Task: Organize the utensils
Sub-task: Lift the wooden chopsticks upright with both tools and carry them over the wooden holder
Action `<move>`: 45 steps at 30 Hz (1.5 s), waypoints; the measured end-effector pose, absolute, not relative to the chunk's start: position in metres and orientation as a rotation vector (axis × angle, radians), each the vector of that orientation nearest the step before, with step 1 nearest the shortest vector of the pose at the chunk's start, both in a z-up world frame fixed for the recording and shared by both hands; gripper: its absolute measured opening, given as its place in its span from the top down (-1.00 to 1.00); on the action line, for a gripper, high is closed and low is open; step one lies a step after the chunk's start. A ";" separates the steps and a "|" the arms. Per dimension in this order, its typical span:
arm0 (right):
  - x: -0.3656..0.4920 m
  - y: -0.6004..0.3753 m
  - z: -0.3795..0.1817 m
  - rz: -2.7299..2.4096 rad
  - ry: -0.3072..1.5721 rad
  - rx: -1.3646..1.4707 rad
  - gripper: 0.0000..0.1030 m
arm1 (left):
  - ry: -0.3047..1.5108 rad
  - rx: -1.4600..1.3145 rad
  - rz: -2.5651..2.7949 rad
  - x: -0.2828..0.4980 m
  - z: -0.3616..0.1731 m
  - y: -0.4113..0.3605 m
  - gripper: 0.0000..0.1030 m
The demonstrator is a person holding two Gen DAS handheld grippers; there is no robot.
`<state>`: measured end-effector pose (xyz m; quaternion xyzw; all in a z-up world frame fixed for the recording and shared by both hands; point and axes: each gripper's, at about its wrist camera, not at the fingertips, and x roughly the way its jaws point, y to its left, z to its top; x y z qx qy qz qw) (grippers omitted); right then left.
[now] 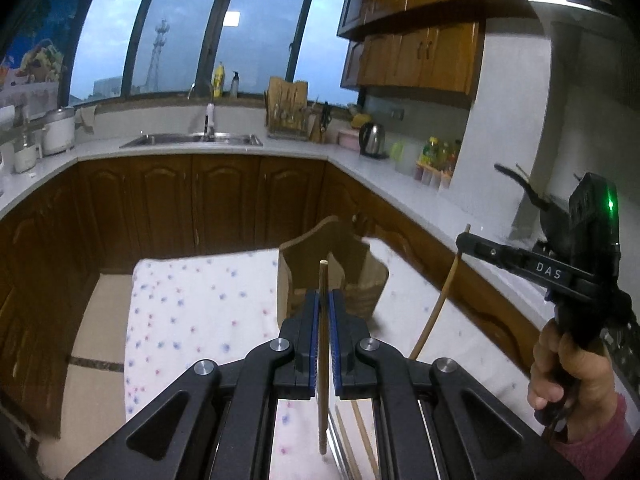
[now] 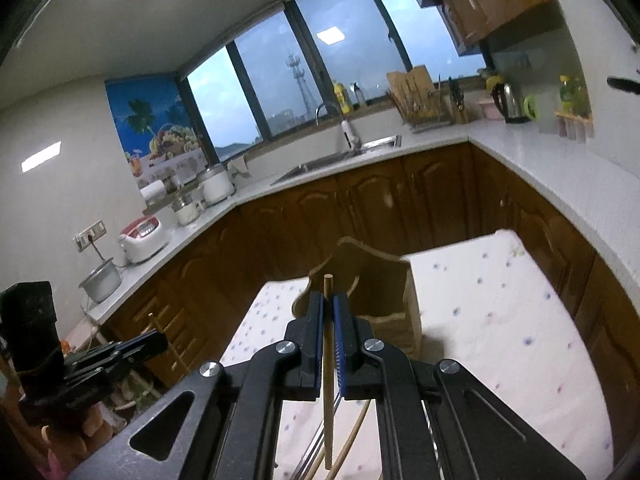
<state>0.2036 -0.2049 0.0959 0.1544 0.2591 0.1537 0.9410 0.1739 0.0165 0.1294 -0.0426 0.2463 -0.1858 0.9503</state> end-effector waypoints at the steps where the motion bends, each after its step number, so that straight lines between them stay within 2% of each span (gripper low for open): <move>1: 0.206 -0.206 0.100 0.308 0.516 0.314 0.91 | 0.490 -0.089 -0.375 0.176 0.132 0.017 0.94; 11: 0.238 -0.225 0.135 0.243 0.394 0.326 0.91 | 0.352 -0.130 -0.351 0.207 0.157 0.018 0.94; 17: 0.267 -0.239 0.155 0.198 0.323 0.340 0.91 | 0.266 -0.153 -0.338 0.237 0.156 0.009 0.94; 21: 0.287 -0.249 0.159 0.163 0.298 0.345 0.91 | 0.235 -0.160 -0.305 0.261 0.136 0.001 0.94; 25: 0.306 -0.256 0.144 0.143 0.309 0.363 0.91 | 0.242 -0.201 -0.269 0.289 0.103 -0.006 0.94; 35: 0.327 -0.256 0.064 0.118 0.350 0.425 0.91 | 0.332 -0.275 -0.181 0.340 0.010 -0.028 0.94; 41: 0.331 -0.255 0.039 0.133 0.379 0.471 0.91 | 0.386 -0.253 -0.176 0.367 0.002 -0.049 0.93; 45: 0.333 -0.253 0.044 0.130 0.386 0.453 0.90 | 0.388 -0.231 -0.158 0.379 0.032 -0.046 0.92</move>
